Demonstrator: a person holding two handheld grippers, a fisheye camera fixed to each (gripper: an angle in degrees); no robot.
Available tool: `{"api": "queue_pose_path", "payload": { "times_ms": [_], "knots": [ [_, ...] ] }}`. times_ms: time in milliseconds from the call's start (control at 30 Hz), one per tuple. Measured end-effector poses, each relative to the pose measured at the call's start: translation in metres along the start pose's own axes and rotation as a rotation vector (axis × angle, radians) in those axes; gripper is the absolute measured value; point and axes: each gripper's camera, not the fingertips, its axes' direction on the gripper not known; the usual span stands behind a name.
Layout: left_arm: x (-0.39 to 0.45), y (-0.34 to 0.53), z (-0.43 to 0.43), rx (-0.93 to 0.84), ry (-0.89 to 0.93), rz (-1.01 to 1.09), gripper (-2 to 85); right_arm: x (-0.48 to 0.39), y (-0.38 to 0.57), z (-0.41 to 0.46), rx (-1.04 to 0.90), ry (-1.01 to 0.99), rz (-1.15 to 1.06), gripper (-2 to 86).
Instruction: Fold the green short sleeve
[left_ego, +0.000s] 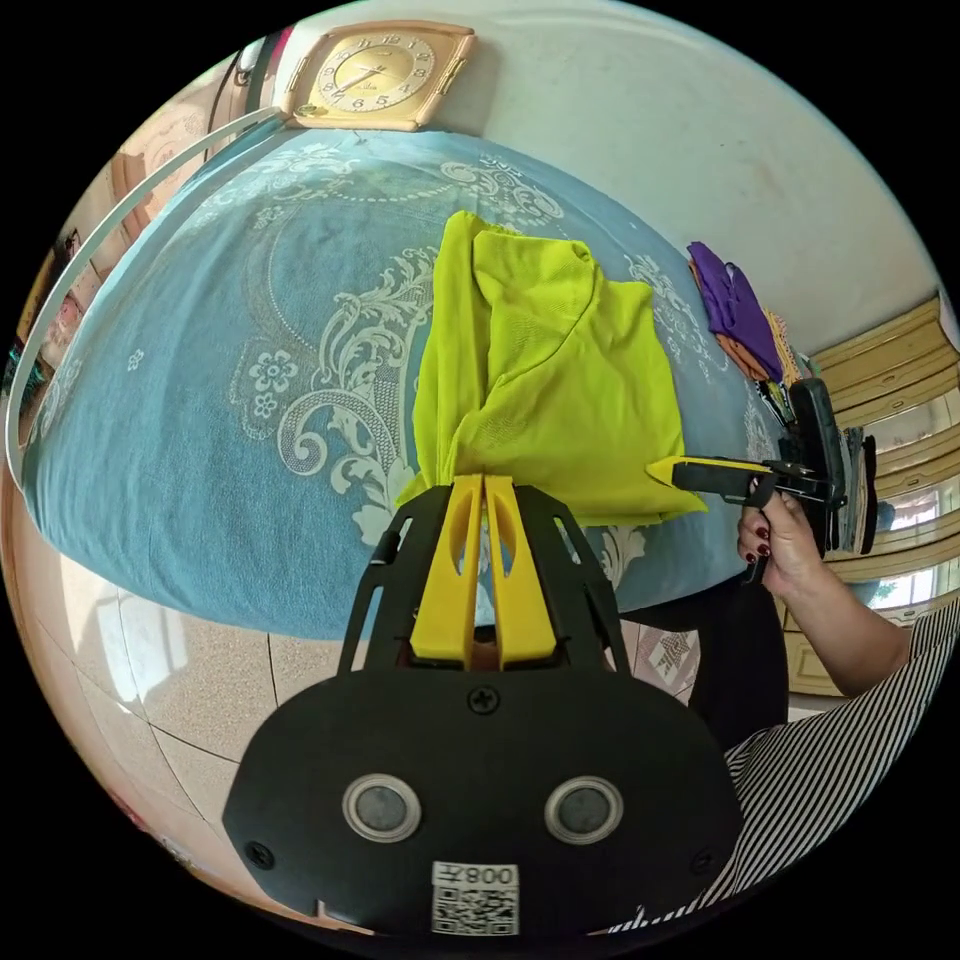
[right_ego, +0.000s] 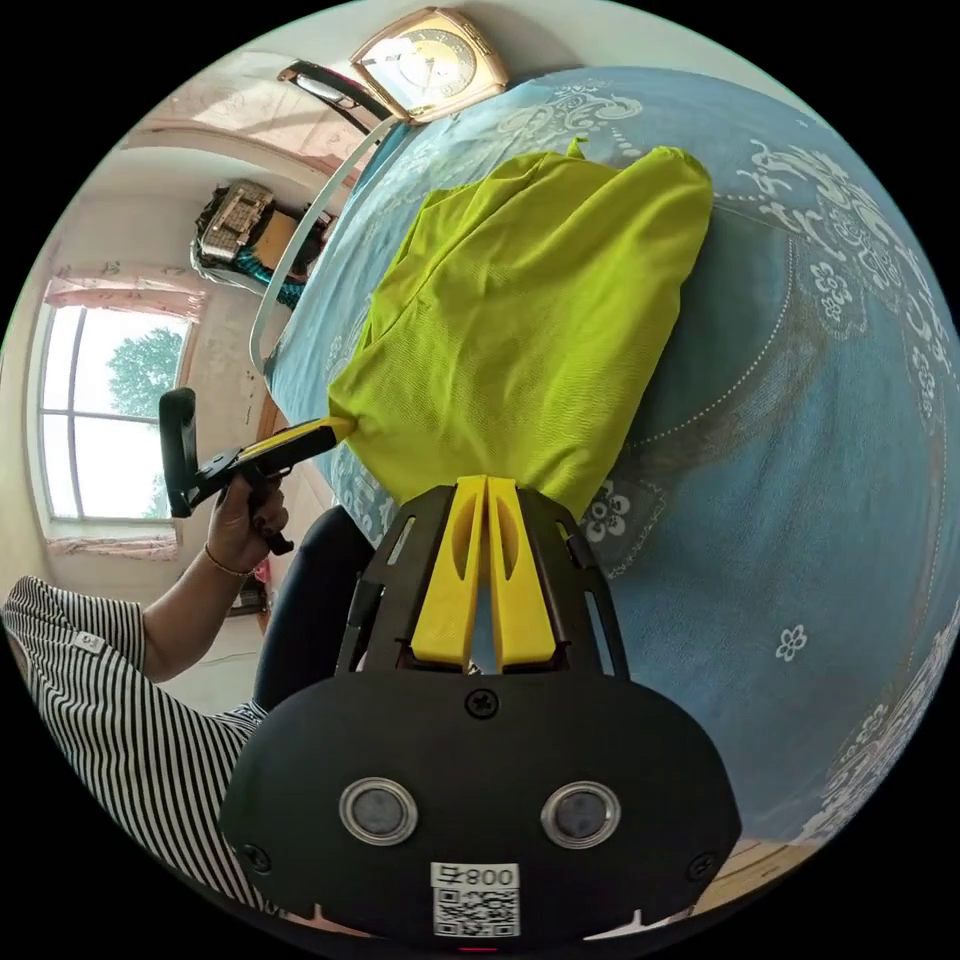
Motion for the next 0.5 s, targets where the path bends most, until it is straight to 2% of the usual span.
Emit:
{"api": "queue_pose_path", "payload": {
  "times_ms": [100,167,233,333,500],
  "knots": [
    [0.026,0.0,-0.005,0.009,-0.037,0.059,0.2,0.0,0.023,-0.016,0.054,0.023,-0.062,0.1],
    [0.038,-0.003,0.008,-0.056,-0.063,0.06,0.2,0.011,0.038,-0.017,0.057,0.044,-0.045,0.1],
    [0.041,-0.004,0.019,-0.088,-0.041,0.035,0.3,0.04,0.052,-0.003,-0.012,0.017,0.013,0.1],
    [0.051,-0.001,0.009,-0.052,-0.009,-0.016,0.4,0.067,0.071,-0.018,0.051,-0.091,0.057,0.1],
    [0.098,0.012,-0.009,0.015,0.06,0.091,1.6,0.108,0.118,-0.044,0.117,-0.156,0.11,0.3]
  ]
}}
